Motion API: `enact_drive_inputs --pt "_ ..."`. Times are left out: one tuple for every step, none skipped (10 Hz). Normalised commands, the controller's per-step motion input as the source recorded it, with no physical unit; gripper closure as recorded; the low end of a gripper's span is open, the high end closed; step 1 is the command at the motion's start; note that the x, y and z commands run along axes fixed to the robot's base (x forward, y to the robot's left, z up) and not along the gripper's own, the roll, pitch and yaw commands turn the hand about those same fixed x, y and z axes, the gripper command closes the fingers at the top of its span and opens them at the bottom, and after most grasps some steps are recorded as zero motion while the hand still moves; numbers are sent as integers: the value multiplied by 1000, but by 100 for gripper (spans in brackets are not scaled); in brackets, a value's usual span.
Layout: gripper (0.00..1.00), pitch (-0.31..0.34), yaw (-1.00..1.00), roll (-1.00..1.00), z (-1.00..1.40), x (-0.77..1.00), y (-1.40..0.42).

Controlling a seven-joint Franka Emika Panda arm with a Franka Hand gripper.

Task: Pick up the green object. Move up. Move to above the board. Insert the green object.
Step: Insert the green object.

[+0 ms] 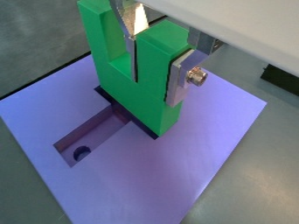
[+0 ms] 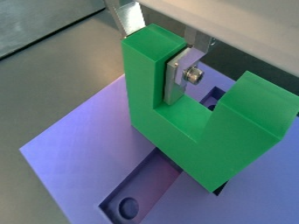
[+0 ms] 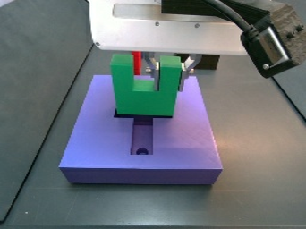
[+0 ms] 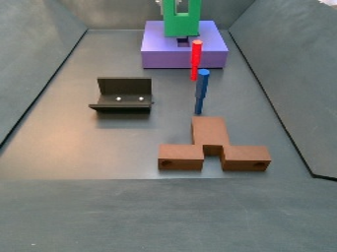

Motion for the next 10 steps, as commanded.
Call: enact_drive_inputs --pt "100 -89 0 -19 -97 -57 0" --pt "100 -57 0 0 -51 -34 -49" --pt "100 -64 0 0 -51 -34 -91" --pt "100 -63 0 -74 -29 0 -106" --pt "100 -46 0 -37 -9 0 -180" --pt "100 -43 0 -23 -60 0 -91" --pt "100 -47 0 -23 -66 0 -71" --pt "100 -49 0 -7 -86 0 -23" --pt "100 -66 37 0 -137 0 34" --pt "100 -73 49 0 -129 0 120"
